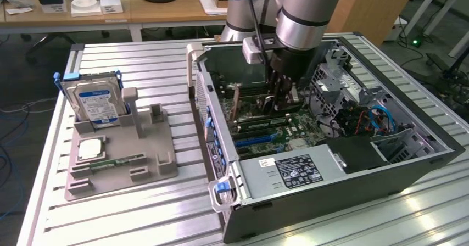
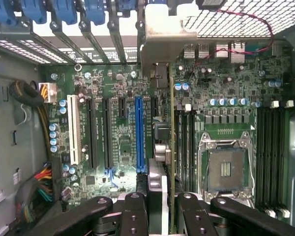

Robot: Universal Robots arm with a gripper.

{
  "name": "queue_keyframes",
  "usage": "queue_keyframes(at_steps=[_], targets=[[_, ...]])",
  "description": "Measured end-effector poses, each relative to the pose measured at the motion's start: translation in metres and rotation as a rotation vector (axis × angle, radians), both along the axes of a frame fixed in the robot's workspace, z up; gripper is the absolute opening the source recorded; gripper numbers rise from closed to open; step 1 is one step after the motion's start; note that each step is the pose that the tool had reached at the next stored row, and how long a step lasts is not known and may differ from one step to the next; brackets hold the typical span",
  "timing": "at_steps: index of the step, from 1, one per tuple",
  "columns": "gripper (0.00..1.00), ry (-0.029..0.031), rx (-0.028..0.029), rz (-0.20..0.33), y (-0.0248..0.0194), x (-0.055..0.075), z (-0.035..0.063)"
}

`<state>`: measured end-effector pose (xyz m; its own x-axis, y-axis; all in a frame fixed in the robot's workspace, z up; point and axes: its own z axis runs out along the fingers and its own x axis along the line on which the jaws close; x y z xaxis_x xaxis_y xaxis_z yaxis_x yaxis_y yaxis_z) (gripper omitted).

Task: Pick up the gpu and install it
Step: 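Insert the gpu into the slot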

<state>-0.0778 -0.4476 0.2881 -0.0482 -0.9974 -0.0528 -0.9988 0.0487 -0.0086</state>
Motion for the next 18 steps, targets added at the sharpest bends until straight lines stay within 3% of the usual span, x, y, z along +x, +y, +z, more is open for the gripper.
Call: queue_keyframes(at_steps=[5, 8, 9, 14, 18], targets=[[0.28, -0.001, 0.0002, 0.0, -0.0017, 0.0, -0.0072], [0.28, -0.0129, -0.0003, 0.0, -0.0017, 0.0, -0.0094], [0.28, -0.0143, -0.0001, 0.0, -0.0017, 0.0, -0.0098], [0.28, -0.0144, -0.0001, 0.0, -0.0039, 0.0, -0.0118], [0.28, -0.0144, -0.004, 0.0, -0.0047, -0.001, -0.0152]])
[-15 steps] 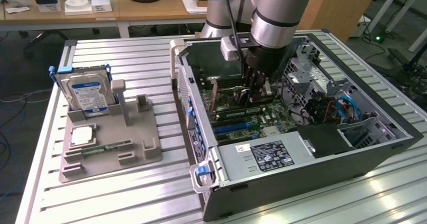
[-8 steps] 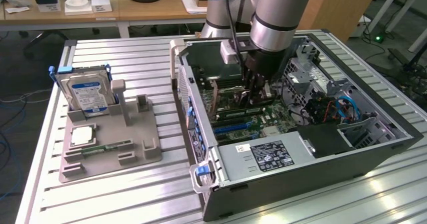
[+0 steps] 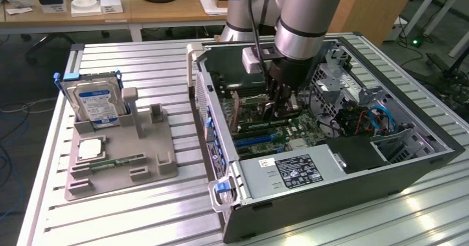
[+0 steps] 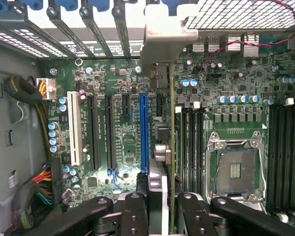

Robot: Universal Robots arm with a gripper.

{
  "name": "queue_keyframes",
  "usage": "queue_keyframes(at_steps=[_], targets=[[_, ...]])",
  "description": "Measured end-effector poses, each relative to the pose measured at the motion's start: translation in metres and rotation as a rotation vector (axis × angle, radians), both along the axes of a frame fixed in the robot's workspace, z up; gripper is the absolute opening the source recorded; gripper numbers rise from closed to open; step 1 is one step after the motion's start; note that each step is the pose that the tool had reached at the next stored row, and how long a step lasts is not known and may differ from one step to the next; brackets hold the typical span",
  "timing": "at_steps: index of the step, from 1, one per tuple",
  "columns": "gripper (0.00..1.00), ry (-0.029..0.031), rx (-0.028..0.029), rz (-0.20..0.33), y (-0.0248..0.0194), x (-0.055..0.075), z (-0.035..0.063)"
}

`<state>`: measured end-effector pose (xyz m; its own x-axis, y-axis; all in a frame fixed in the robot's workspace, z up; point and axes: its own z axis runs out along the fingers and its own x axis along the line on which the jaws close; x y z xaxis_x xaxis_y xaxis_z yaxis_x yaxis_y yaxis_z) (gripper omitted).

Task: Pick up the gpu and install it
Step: 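Insert the gpu into the slot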

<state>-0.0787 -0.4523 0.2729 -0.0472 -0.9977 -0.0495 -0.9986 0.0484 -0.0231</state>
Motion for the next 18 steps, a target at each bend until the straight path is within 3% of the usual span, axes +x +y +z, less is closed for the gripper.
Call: queue_keyframes(at_steps=[6, 14, 18], targets=[[0.28, 0.0, -0.0002, 0.0, -0.0004, -0.0049, -0.0042], [0.28, 0.0, -0.0001, 0.0, -0.0088, -0.0053, -0.0061], [0.28, -0.0001, -0.0003, 0.0, -0.0093, -0.0094, -0.0085]])
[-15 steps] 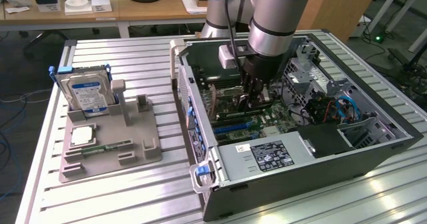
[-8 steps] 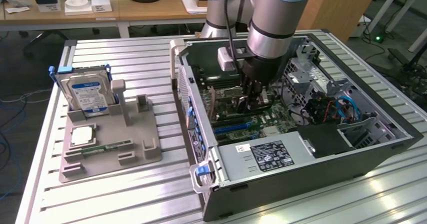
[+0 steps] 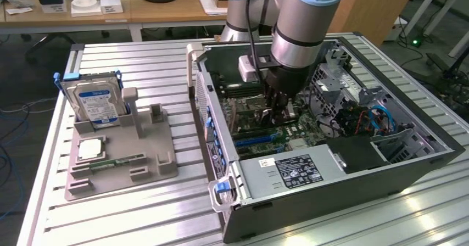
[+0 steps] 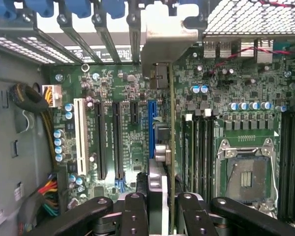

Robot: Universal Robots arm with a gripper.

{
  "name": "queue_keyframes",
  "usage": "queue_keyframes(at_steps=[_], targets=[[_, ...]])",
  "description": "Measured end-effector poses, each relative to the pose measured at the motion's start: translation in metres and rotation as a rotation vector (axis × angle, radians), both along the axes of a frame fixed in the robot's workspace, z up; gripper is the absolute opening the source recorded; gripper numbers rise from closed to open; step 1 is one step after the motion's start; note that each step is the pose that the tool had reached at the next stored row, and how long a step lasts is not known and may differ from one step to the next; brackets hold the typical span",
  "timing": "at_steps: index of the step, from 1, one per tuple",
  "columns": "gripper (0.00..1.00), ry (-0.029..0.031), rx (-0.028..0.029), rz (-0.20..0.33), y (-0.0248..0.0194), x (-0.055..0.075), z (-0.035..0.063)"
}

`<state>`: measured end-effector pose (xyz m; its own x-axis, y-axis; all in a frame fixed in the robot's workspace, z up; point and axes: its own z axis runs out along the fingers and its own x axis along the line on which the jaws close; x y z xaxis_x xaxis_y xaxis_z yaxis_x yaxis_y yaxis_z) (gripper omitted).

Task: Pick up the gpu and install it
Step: 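Insert the gpu into the slot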

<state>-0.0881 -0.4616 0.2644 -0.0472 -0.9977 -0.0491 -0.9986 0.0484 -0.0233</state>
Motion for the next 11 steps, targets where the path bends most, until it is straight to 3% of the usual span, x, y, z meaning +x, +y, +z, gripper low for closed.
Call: queue_keyframes(at_steps=[11], targets=[[0.28, 0.0001, 0.0, 0.0, -0.0017, -0.0053, -0.009]])
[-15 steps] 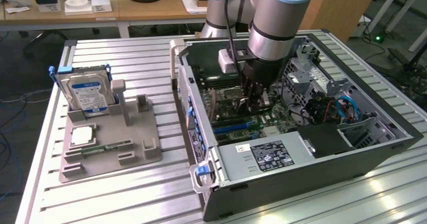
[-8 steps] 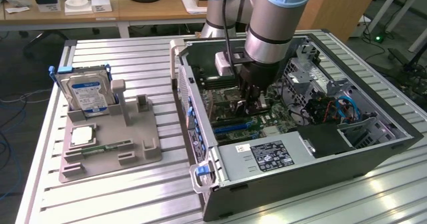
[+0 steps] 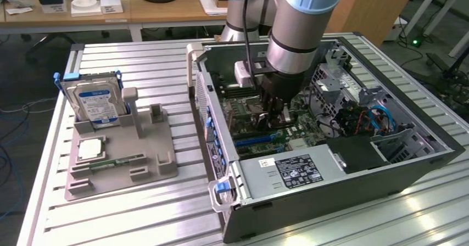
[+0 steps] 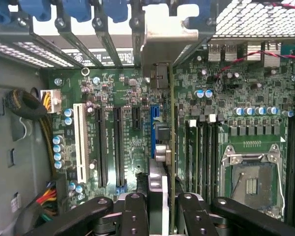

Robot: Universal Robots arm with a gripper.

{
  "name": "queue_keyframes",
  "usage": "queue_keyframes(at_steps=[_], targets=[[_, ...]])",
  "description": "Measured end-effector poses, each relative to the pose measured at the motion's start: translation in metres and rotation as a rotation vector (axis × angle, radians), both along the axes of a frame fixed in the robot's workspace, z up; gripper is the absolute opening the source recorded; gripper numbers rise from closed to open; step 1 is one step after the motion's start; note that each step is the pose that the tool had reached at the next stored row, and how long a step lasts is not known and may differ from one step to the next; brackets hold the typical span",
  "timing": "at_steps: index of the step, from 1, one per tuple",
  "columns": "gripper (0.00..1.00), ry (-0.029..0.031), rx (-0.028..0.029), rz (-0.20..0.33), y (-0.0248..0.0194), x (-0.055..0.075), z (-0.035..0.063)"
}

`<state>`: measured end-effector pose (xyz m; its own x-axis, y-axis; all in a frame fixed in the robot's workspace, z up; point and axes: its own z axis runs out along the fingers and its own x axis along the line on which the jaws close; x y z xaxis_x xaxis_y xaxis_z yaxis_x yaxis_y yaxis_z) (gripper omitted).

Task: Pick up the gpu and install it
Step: 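Insert the gpu into the slot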

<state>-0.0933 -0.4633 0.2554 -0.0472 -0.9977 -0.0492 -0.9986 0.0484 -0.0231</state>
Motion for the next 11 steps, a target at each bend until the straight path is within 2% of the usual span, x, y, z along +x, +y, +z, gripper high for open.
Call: queue_keyframes(at_steps=[11], targets=[[0.28, 0.0014, -0.0001, 0.0, 0.0, -0.0045, -0.0067]])
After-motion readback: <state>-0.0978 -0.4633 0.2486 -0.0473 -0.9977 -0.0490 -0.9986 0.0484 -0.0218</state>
